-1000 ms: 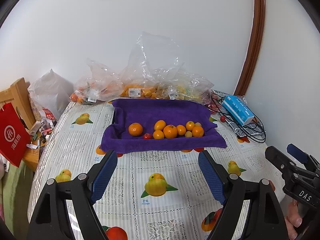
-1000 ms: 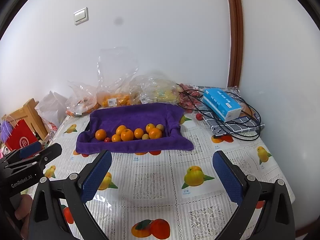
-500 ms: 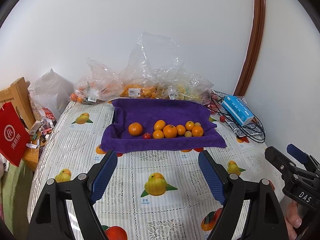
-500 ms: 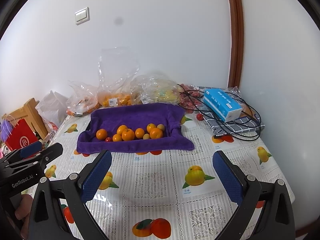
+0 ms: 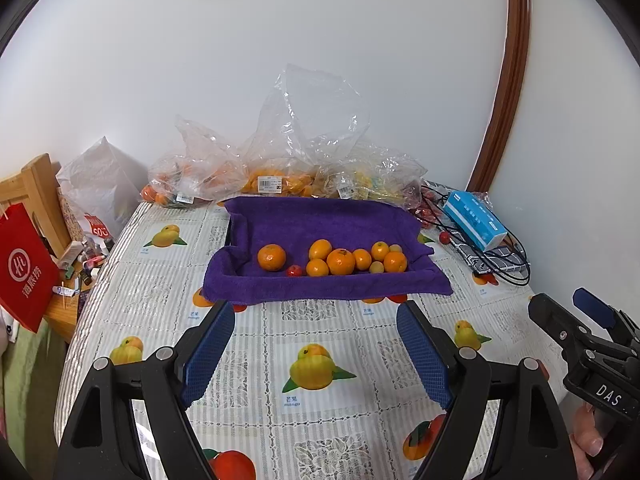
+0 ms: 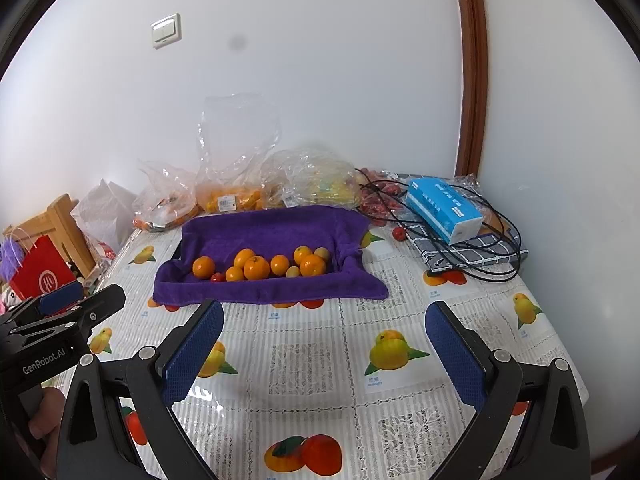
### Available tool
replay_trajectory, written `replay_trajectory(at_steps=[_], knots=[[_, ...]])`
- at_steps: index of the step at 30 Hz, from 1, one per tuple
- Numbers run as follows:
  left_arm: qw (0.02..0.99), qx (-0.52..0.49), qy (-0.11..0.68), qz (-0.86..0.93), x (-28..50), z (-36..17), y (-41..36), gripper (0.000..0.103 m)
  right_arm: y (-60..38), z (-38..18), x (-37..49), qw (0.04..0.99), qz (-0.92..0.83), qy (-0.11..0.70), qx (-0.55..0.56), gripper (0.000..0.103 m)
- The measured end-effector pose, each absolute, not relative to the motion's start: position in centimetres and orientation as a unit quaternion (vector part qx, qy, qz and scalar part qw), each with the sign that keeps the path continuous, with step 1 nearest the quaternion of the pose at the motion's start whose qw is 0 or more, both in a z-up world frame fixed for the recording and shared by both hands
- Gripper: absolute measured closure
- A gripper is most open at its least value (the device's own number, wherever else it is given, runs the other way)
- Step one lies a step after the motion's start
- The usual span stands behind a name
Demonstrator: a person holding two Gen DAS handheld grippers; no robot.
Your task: Organize fruits
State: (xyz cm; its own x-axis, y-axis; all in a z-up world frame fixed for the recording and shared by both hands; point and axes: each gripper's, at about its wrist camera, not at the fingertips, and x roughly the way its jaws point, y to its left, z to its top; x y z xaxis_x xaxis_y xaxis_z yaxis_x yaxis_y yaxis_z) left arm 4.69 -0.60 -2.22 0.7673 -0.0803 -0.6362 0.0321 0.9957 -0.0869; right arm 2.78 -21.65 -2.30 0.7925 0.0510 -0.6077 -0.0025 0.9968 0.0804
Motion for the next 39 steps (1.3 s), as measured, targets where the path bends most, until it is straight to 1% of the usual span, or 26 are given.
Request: replay_trajectory(at_steps=[39], knots=[[0.942, -0.036, 0.332, -0.026, 4.24, -1.68, -0.44, 0.02, -21.37, -2.01, 2.76, 0.947, 0.022, 0.32, 0.029, 0.003]])
